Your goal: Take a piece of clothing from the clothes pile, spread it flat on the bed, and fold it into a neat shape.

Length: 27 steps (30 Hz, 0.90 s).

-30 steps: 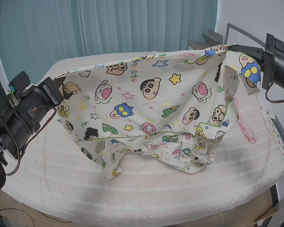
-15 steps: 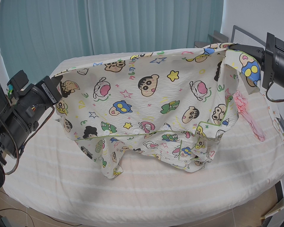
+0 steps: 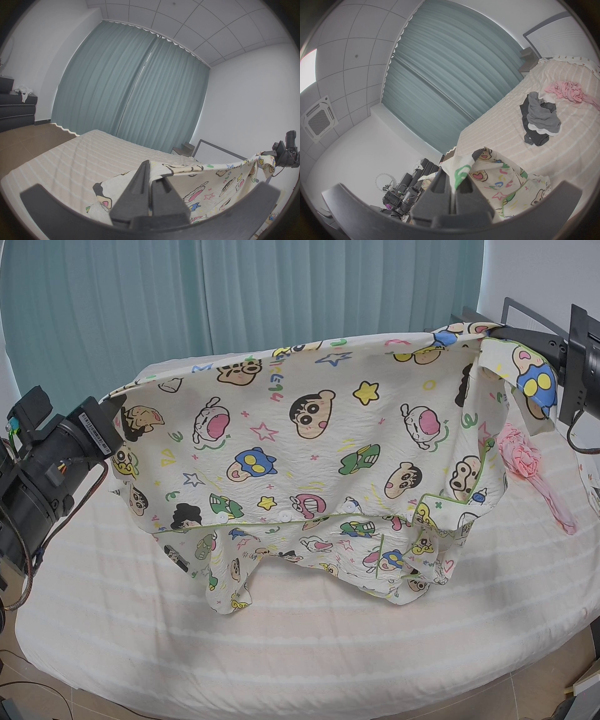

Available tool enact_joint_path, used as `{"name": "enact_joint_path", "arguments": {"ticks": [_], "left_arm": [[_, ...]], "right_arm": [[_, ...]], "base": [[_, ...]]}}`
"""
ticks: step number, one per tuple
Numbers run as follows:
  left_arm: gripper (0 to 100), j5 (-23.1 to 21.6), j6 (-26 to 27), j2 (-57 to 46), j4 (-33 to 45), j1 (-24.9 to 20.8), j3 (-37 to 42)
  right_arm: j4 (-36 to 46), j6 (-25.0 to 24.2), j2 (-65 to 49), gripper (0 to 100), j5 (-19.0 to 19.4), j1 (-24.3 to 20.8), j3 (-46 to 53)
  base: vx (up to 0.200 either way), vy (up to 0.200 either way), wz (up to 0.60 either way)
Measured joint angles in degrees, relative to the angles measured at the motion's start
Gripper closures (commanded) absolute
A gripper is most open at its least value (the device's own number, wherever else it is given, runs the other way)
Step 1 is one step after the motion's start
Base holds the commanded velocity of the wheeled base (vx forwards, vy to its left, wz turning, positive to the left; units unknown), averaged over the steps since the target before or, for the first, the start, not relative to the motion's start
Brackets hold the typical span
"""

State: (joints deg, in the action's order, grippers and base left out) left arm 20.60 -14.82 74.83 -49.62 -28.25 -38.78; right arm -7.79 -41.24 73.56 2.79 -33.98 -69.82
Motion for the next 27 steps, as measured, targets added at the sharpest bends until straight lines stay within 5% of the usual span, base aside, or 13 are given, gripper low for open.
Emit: {"name": "enact_joint_path", "arguments": {"ticks": [8,27], "left_arm": [[100,1.16,0.0,-0.68,0.02,-0.02,1.1],[100,1.05,-0.01,-3.66,0.05,-0.39,4.35]], "right_arm": [[0.1,0.0,-0.99,100,0.05,-0.01,0.69],[0.05,2.76,-5.73,100,1.88,-0.2,4.19]], "base": [[0.0,0.0,0.0],[-0.2,0.0,0.0]]}}
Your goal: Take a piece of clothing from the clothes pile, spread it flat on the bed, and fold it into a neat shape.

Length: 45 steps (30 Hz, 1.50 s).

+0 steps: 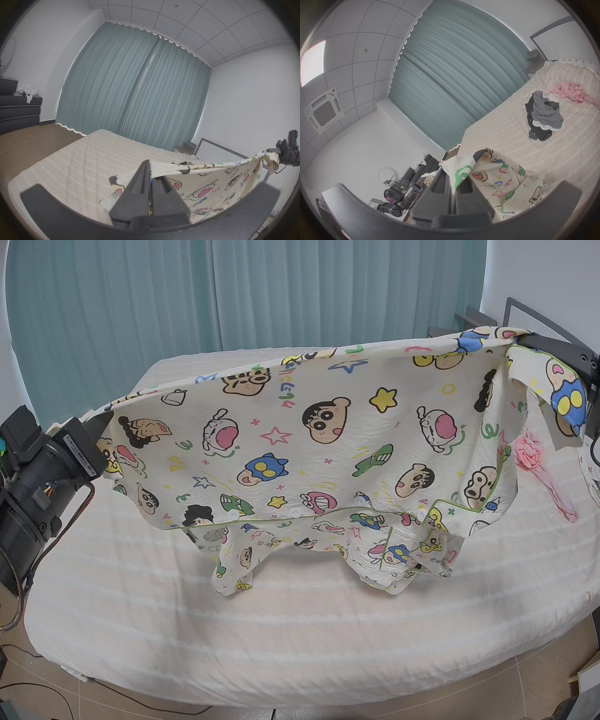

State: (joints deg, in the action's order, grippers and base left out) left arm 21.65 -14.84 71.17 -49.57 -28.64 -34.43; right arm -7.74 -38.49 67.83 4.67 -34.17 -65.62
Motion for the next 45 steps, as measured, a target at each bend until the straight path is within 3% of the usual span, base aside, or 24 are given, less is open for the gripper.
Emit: {"name": "enact_joint_path", "arguments": {"ticks": [12,28,35,45], "left_arm": [[100,-0.22,-0.02,-4.8,0.27,-1.12,3.1],[100,-0.94,0.0,-9.55,11.52,-3.52,4.17],[100,-0.83,-1.58,-4.94,11.63,-3.17,3.93],[100,-0.63,-3.39,6.51,10.4,-1.71,-0.46]], "right_arm": [[-0.06,0.01,-4.94,100,2.57,0.0,1.46],[0.35,0.15,-4.3,100,2.74,1.46,5.01],[-0.88,1.51,0.3,100,2.57,4.9,8.07],[-9.19,2.08,7.53,100,2.28,9.12,12.2]], "base": [[-0.033,0.0,0.0],[0.0,0.0,0.0],[0.0,0.0,0.0],[0.2,0.0,0.0]]}}
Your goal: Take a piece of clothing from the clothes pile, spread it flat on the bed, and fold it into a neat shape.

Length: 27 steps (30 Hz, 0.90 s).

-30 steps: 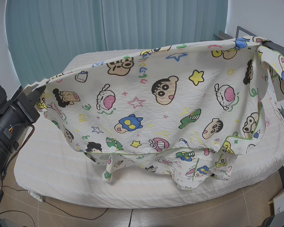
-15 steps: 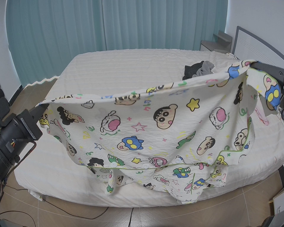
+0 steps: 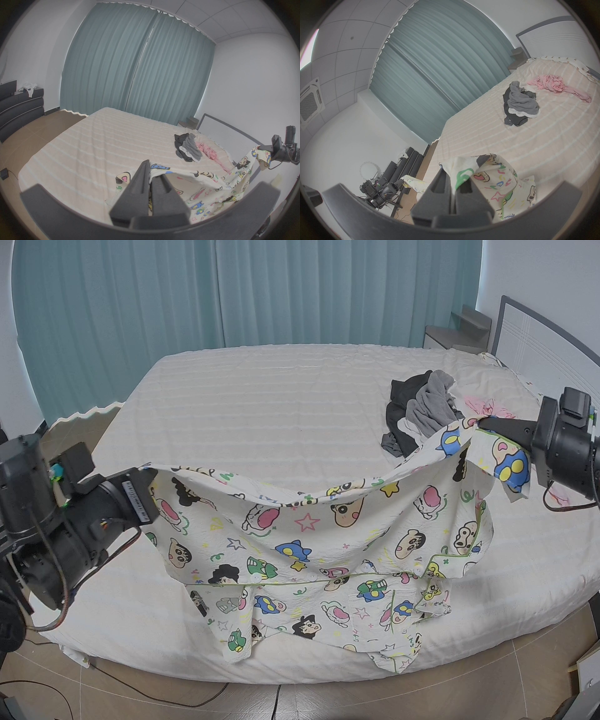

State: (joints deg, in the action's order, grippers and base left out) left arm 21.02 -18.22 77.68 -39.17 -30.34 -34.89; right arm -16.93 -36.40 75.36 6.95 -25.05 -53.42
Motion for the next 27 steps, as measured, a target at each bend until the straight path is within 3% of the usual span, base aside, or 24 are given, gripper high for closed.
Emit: {"name": "enact_joint_path", "arguments": {"ticks": [11,27], "left_arm": [[100,0.3,-0.57,17.23,-3.06,3.17,-7.34],[100,0.4,-0.63,45.08,-6.89,8.13,-25.66]], "right_arm": [[-12.32,0.02,14.1,100,-1.91,4.19,1.8],[-20.75,-0.49,40.53,100,-10.97,7.28,-11.07]], "base": [[0.2,0.0,0.0],[0.0,0.0,0.0]]}}
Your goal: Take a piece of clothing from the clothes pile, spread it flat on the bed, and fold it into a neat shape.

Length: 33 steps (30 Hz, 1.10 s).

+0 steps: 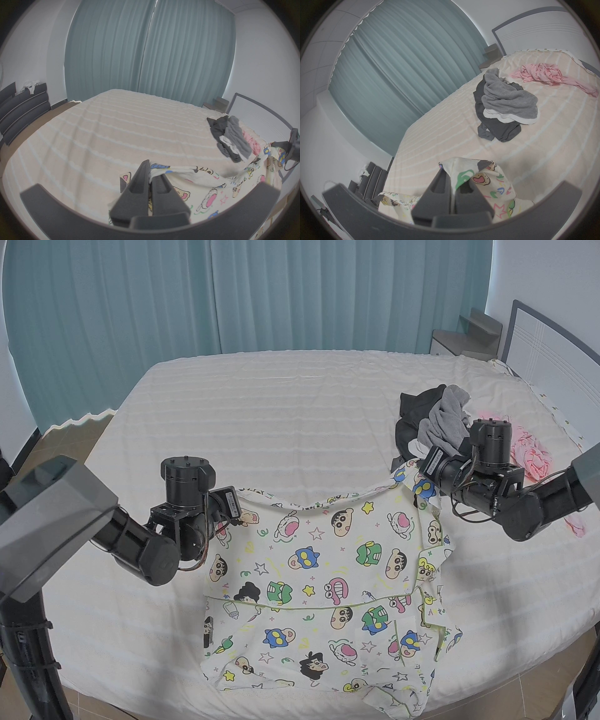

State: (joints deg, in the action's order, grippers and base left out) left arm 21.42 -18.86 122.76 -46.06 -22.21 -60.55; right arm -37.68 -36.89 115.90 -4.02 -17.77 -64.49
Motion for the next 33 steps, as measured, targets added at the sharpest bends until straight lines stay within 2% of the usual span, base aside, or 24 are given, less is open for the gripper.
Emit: {"name": "enact_joint_path", "arguments": {"ticks": [14,15,16,23,29,33], "left_arm": [[100,0.0,-3.06,16.65,-0.37,3.61,-16.68],[100,0.01,-3.25,17.54,-0.39,3.75,-17.64],[0,0.01,-3.34,18.15,-0.39,3.86,-18.31],[0,0.67,-3.63,22.16,-0.45,4.96,-24.61],[0,5.84,-4.05,23.41,-2.06,6.51,-29.39],[0,7.13,-4.43,23.11,-2.41,8.87,-31.34]], "right_arm": [[-2.83,-0.09,17.9,100,-9.61,1.73,-18.09],[-2.69,-0.04,19.1,0,-9.96,1.85,-19.21],[-2.55,0.0,19.77,0,-10.12,1.93,-19.86],[0.18,0.33,24.21,0,-10.36,2.45,-24.45],[0.21,0.09,23.88,0,-10.29,4.22,-25.34],[0.79,-0.15,21.57,0,-9.79,6.6,-25.2]], "base": [[0.0,0.0,0.0],[0.0,0.0,0.0],[0.0,0.0,0.0],[0.0,0.0,0.0],[0.0,0.0,0.0],[0.0,0.0,0.0]]}}
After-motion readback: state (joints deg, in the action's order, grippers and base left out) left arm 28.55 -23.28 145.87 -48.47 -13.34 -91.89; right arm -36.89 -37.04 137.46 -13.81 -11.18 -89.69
